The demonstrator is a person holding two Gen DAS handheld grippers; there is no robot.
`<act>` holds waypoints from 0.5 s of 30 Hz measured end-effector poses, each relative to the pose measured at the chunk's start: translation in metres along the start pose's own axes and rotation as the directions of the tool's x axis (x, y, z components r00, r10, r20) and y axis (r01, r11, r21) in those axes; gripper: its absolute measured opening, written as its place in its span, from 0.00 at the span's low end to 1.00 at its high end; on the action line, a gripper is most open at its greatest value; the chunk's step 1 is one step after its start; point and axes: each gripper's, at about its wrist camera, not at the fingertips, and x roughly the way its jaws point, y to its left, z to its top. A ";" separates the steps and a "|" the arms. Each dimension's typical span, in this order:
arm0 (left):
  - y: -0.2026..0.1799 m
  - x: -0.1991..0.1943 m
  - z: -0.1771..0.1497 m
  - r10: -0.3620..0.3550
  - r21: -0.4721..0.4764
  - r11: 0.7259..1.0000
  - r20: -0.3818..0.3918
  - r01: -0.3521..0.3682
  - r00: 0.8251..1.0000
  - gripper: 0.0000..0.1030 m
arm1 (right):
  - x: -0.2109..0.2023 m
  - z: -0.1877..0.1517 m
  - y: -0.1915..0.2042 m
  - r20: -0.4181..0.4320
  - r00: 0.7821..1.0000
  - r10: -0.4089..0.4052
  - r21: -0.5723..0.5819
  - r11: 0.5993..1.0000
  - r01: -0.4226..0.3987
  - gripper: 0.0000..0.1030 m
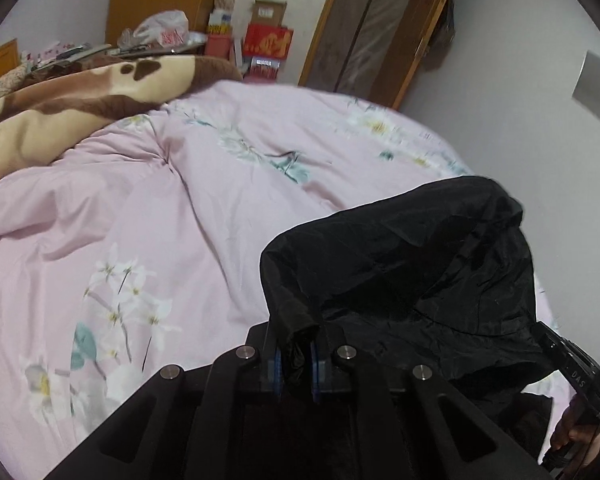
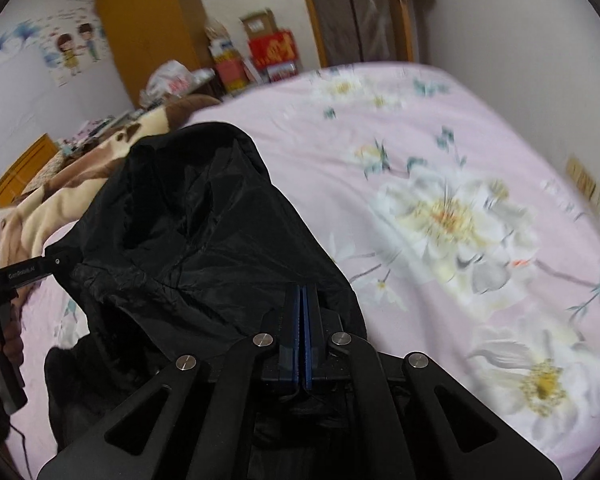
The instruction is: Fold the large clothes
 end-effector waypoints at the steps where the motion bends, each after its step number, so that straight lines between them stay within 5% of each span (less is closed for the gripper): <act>1: 0.002 -0.010 -0.007 -0.003 -0.001 1.000 0.027 0.003 1.000 0.09 | -0.010 -0.004 0.003 0.025 1.000 0.004 -0.008 1.000 -0.004 0.00; 10: 0.026 -0.054 -0.077 -0.045 -0.102 0.993 0.094 0.054 0.995 0.10 | -0.068 -0.054 0.028 0.167 0.984 -0.064 -0.148 0.985 0.089 0.00; 15: 0.037 -0.049 -0.110 -0.024 -0.140 0.990 0.019 0.026 1.000 0.11 | -0.063 -0.076 0.014 0.086 0.995 -0.050 -0.080 0.995 0.057 0.00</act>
